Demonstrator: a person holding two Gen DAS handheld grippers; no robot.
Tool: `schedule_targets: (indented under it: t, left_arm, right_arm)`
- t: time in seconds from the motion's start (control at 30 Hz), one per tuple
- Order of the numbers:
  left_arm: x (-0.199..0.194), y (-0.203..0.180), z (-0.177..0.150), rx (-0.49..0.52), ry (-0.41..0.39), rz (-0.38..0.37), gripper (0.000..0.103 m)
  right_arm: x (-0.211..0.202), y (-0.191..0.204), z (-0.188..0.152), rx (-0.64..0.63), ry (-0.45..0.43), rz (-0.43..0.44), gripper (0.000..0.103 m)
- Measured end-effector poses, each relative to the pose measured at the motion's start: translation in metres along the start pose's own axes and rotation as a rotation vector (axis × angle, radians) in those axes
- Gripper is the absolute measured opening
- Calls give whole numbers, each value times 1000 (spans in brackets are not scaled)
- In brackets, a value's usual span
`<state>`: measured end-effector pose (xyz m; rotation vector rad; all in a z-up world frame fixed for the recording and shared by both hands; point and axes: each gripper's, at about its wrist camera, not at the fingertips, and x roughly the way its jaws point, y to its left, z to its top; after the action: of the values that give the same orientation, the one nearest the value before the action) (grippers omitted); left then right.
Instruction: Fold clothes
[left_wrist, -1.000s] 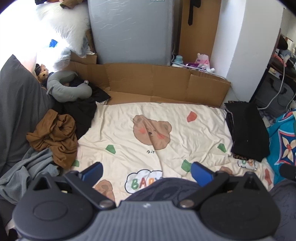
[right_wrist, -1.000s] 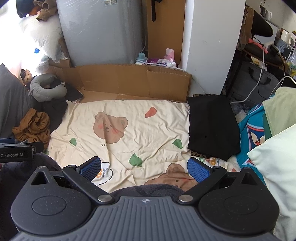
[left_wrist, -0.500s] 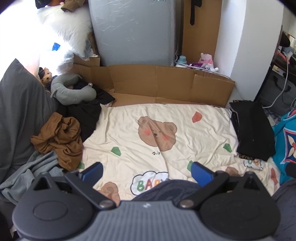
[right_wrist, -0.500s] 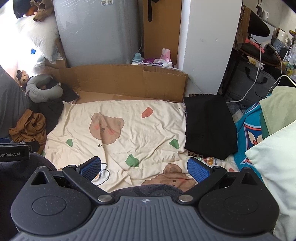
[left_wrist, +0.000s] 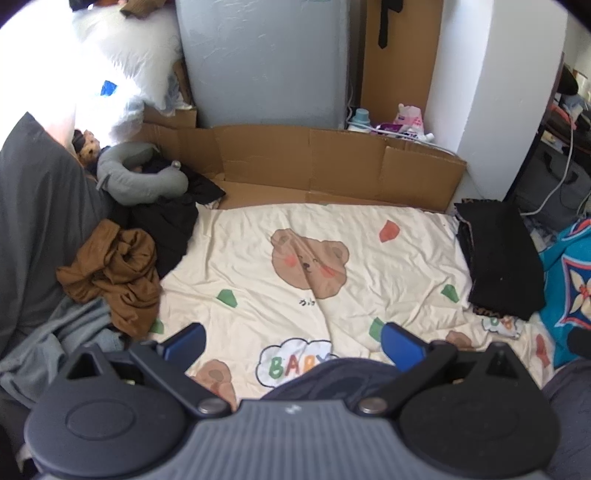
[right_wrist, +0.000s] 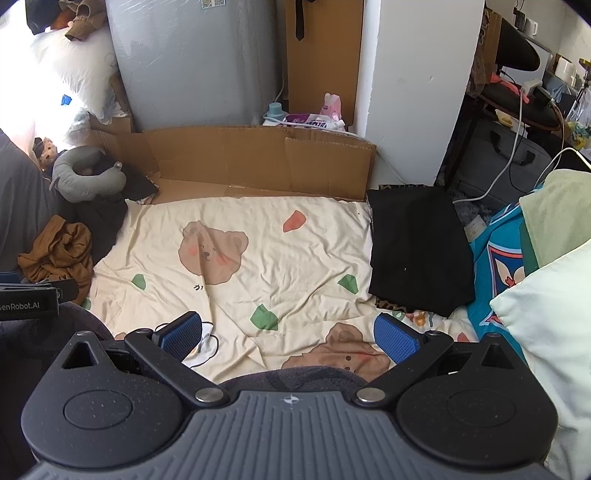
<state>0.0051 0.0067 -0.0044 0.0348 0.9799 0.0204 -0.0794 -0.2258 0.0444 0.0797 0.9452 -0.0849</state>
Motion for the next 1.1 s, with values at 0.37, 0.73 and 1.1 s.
schedule_targets:
  t: [0.37,0.73,1.1]
  left_arm:
    - [0,7,-4,-28,21,-25,102]
    - [0,-1,-2,15,13,-4,102]
    - [-1,-2,-4,18,5,5,102]
  right_arm:
    - [-3,0,-2,4,-5,5,102]
    - [-4,-4,-3,15,-5,23,102]
    - [-4,-6,-2,34,-1,36,102]
